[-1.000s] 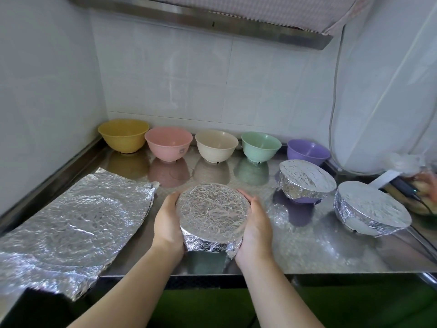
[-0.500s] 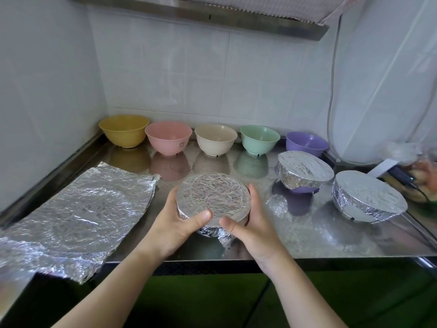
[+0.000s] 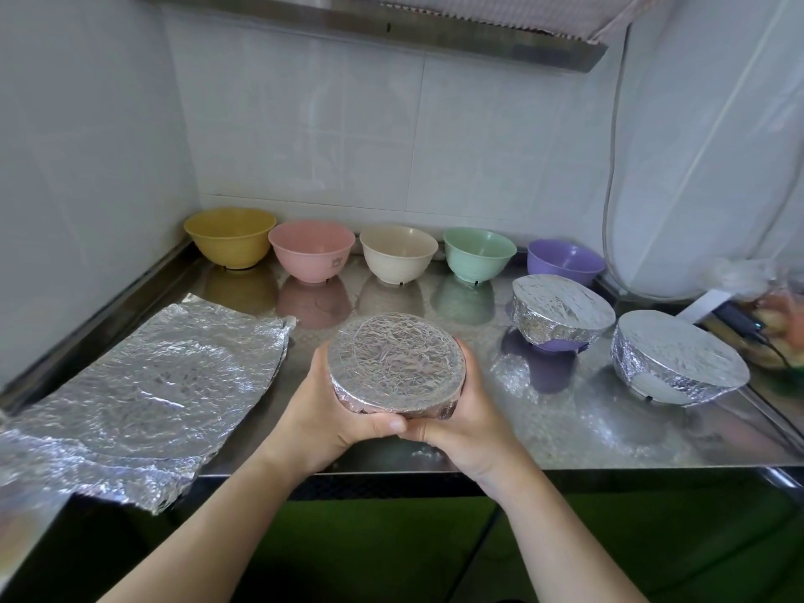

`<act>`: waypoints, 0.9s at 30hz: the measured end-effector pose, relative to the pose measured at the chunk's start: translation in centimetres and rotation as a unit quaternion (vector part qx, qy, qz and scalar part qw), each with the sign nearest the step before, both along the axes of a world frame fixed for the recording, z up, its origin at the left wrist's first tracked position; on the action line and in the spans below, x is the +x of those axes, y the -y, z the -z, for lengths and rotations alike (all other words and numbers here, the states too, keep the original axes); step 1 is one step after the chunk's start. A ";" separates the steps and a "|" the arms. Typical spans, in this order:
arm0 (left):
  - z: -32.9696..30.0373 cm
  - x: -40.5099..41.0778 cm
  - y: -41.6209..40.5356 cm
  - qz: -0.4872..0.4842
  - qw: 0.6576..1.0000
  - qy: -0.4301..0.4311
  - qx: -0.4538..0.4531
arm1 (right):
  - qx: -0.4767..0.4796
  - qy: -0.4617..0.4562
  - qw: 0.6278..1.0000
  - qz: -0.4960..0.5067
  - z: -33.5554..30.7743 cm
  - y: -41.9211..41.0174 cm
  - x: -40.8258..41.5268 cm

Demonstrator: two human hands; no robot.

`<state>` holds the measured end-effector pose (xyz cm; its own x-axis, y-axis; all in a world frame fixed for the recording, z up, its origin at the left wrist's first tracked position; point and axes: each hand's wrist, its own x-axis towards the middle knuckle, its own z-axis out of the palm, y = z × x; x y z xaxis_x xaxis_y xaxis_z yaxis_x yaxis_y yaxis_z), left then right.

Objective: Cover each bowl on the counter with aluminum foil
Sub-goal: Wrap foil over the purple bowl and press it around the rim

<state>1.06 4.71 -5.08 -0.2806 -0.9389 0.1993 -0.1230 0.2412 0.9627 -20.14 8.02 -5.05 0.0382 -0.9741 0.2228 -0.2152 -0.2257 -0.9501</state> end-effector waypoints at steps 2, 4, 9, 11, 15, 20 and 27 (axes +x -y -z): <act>0.0 -0.1 -0.1 -0.007 1.000 0.000 -0.001 | 0.006 -0.003 1.000 0.001 0.1 0.0 0.0; 0.0 -0.2 -0.2 -0.010 1.000 0.005 -0.005 | 0.012 -0.006 1.000 0.007 0.1 0.0 0.1; -0.9 0.3 -0.6 0.029 0.999 0.032 0.011 | 0.031 -0.058 0.998 -0.005 -0.3 -0.5 -0.6; -1.4 1.1 -0.7 0.041 0.998 0.033 0.021 | 0.059 -0.079 0.995 -0.011 -0.8 -0.8 -1.7; -2.6 2.4 0.8 0.061 0.997 0.039 0.023 | 0.079 -0.074 0.994 -0.017 -2.2 -0.8 -3.0; -4.2 2.0 2.2 0.111 0.991 0.059 0.039 | 0.065 -0.063 0.994 -0.060 -2.9 1.0 -2.6; -3.1 1.1 1.7 0.083 0.996 0.022 -0.017 | 0.054 -0.033 0.997 -0.034 -1.7 1.4 -1.8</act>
